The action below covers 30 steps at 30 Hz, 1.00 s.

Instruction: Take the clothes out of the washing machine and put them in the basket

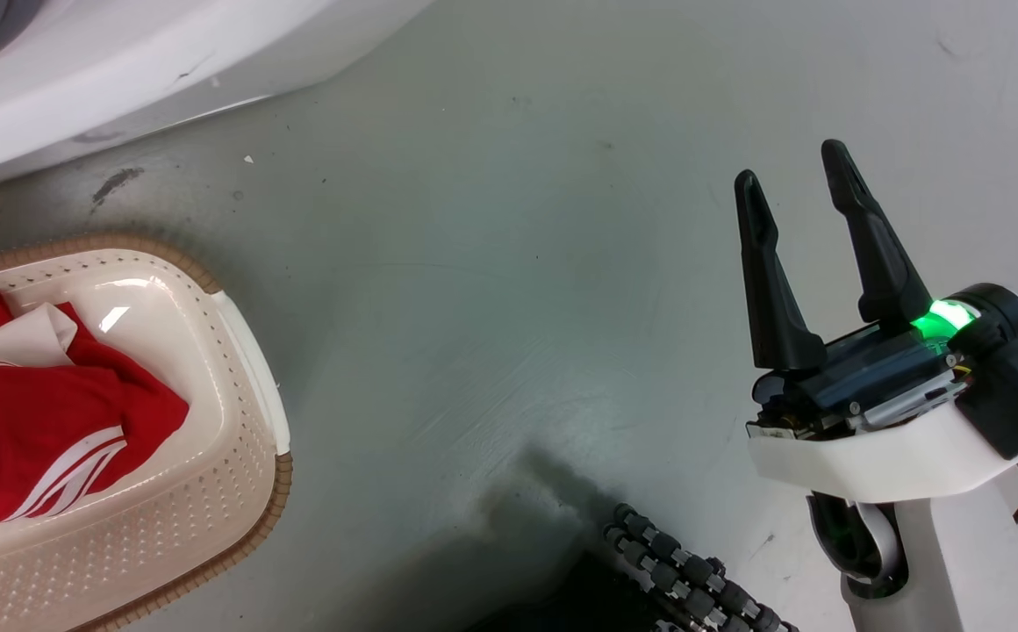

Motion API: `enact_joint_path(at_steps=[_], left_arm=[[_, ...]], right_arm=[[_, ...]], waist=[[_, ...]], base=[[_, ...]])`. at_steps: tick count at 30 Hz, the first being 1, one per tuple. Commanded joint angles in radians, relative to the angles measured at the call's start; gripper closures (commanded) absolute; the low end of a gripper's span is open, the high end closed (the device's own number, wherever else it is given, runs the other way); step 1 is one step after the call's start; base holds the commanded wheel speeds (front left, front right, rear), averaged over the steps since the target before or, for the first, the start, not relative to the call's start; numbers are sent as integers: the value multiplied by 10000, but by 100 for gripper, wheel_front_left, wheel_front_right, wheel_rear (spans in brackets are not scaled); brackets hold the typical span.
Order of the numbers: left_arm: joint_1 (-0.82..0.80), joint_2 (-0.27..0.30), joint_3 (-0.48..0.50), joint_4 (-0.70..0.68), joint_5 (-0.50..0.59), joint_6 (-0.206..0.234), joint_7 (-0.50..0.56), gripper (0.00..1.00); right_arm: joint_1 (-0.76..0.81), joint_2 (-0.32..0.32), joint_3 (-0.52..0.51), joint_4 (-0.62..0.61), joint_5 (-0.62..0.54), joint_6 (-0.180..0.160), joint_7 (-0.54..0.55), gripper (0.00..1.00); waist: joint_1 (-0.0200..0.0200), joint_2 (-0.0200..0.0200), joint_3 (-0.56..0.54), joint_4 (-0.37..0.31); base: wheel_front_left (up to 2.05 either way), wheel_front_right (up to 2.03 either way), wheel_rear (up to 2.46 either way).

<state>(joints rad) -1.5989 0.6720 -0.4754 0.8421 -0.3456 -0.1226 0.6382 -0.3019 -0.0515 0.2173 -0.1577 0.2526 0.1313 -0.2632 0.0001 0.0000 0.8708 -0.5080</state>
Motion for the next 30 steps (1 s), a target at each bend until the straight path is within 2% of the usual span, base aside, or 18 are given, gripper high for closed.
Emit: enact_joint_path(at_steps=[1,2,7,14,21,22,30], left_arm=[[-96,-108,-73,153,-2,0,40,60],[-121,-122,-125,176,15,-7,-9,100],[-113,-153,-285,251,-61,-45,-139,100],[-213,-20,-188,231,-55,118,-1155,100],[101,-264,-136,349,-182,198,-2586,100],[408,-402,-120,558,-255,285,-3202,100],[1290,-1062,23,1013,-614,402,-5148,100]], right_arm=[[86,24,-41,-53,-7,-10,-24,0],[93,24,-51,-60,6,-10,-24,0],[49,24,-77,-48,26,-10,-24,0],[-180,24,-114,34,-32,-10,-24,0],[-292,23,-459,153,-311,-10,-24,0],[-237,19,-552,248,-528,-10,-24,0],[-101,18,-904,445,-1031,-10,-24,0]], waist=[[-1,0,40,25],[-1,0,51,32],[-1,0,94,60],[-1,0,-49,80],[-1,0,-653,559],[-1,0,-1036,773],[-1,0,-1950,1526]], base=[[0,0,0],[0,0,0],[0,0,0],[0,0,0],[0,0,0],[0,0,0],[0,0,0]])
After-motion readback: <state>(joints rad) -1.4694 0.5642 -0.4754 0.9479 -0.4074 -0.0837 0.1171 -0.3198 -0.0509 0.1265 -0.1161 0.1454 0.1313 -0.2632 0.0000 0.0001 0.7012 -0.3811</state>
